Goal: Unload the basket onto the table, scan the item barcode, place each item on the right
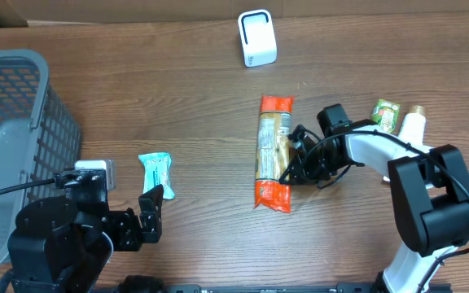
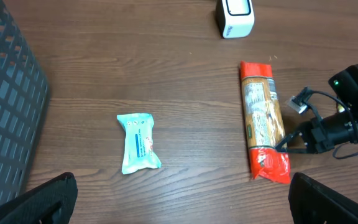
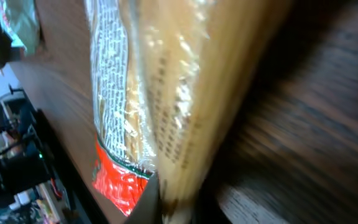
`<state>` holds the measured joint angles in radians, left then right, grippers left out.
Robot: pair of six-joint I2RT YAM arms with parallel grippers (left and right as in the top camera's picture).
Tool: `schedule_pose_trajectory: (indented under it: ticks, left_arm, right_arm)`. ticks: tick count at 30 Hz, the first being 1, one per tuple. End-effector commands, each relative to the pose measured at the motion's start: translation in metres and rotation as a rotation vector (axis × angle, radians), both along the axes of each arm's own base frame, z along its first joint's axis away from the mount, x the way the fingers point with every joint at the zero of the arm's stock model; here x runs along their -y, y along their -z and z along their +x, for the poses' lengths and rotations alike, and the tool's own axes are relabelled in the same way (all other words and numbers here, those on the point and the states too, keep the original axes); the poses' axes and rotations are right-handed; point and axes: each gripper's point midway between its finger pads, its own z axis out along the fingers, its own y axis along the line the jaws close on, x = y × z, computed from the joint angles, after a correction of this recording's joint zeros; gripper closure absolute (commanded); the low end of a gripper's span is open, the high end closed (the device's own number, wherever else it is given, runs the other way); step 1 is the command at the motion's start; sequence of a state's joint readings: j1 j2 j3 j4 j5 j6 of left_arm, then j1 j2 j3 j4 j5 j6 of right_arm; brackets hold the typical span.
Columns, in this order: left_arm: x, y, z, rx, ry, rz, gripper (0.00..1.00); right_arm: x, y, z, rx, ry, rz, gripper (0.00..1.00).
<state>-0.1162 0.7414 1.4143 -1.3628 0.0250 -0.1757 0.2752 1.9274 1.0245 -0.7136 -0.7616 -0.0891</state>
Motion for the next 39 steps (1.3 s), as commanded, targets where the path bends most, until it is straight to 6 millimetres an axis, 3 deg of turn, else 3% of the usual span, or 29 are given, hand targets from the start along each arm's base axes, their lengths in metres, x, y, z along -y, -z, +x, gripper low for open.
schedule_pose_trajectory:
  ticks: [1,7,9,13,17,21,26,27,29,30,35,39]
  left_arm:
    - [-0.002,-0.002,0.0,0.011,0.003,0.017,0.0]
    - [-0.002,-0.002,0.0,0.011,0.003,0.017,0.0]
    - [-0.002,-0.002,0.0,0.011,0.003,0.017,0.0]
    - [-0.002,-0.002,0.0,0.011,0.003,0.017,0.0]
    - [-0.002,-0.002,0.0,0.011,0.003,0.017,0.0]
    - [-0.002,-0.002,0.0,0.011,0.003,0.017,0.0]
    - [-0.002,-0.002,0.0,0.011,0.003,0.017,0.0]
    - [-0.002,-0.002,0.0,0.011,0.003,0.017,0.0]
    - [-0.002,-0.002,0.0,0.011,0.003,0.017,0.0]
    - [-0.002,-0.002,0.0,0.011,0.003,0.017,0.0]
    - [-0.002,-0.002,0.0,0.011,0.003,0.017,0.0]
    - [-0.002,-0.002,0.0,0.011,0.003,0.017,0.0]
  right_arm:
    - [0.009,0.007,0.0,-0.007,0.004,-0.043,0.96]
    - [0.011,-0.036,0.024,0.028,0.051,-0.019,0.96]
    - [0.02,-0.055,0.035,0.064,0.085,-0.098,0.96]
    - [0.054,-0.089,0.047,0.175,0.181,-0.46,0.96]
    - [0.07,-0.111,0.036,0.297,0.218,-0.843,0.96]
    - [0.05,-0.104,0.016,0.375,0.119,-0.994,0.96]
    - [0.012,-0.08,-0.002,0.41,-0.033,-1.016,0.95]
    - [0.006,-0.074,-0.006,0.413,-0.061,-1.021,0.92]
    - [-0.005,-0.065,-0.014,0.413,-0.11,-1.023,0.6]
    - [-0.009,-0.062,-0.017,0.41,-0.125,-1.019,0.53]
    - [-0.039,-0.055,-0.032,0.393,-0.176,-0.91,0.49]
    - [-0.039,-0.054,-0.027,0.383,-0.142,-0.898,0.38]
